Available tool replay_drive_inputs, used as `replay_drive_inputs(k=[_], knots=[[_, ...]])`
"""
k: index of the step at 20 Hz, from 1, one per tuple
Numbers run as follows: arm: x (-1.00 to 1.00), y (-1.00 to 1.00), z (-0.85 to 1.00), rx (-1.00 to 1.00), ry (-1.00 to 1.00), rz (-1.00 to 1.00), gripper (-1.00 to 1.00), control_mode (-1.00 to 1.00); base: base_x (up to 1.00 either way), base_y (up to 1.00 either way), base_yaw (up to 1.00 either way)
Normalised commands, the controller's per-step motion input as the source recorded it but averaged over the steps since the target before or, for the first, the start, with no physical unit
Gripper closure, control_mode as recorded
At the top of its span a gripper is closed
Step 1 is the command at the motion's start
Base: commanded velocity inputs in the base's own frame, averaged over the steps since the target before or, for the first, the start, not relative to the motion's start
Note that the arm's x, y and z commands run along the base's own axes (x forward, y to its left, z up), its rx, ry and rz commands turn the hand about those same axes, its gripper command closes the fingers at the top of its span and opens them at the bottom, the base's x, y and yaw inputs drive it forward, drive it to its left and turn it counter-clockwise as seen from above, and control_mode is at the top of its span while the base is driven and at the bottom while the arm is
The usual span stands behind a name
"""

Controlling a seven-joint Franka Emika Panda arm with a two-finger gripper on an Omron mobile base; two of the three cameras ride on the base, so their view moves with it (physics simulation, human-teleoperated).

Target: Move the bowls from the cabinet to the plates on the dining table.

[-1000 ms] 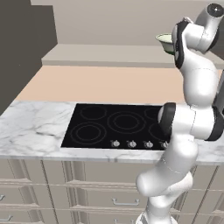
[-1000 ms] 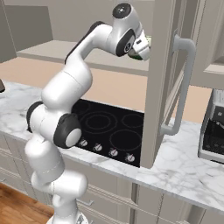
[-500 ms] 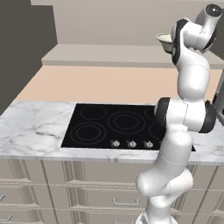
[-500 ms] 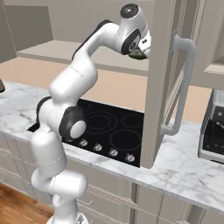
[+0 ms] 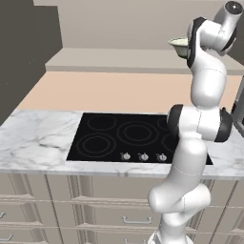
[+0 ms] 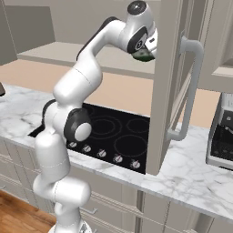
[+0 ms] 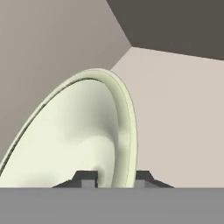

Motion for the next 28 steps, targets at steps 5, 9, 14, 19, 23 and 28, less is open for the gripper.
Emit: replay_drive_inputs(k=[5,9,14,19,23,28], knots=[[-0.03,0.00,0.03,0.00,0.00,0.02,1.00,-1.00,0.00,0.00,0.00],[-0.29,0.05,0.09,0.00,0.00,0.10,1.00,-1.00,0.00,0.00,0.00],[-0.47,0.17,0.06,-0.01,0.00,0.13,1.00,-1.00,0.00,0.00,0.00],[-0.57,0.28,0.04,-0.05,0.00,0.13,1.00,-1.00,0.00,0.00,0.00],[-0.71,0.44,0.01,-0.09,-0.01,0.12,1.00,-1.00,0.00,0.00,0.00],[-0.75,0.41,0.00,-0.09,-0.07,0.12,1.00,-1.00,0.00,0.00,0.00]])
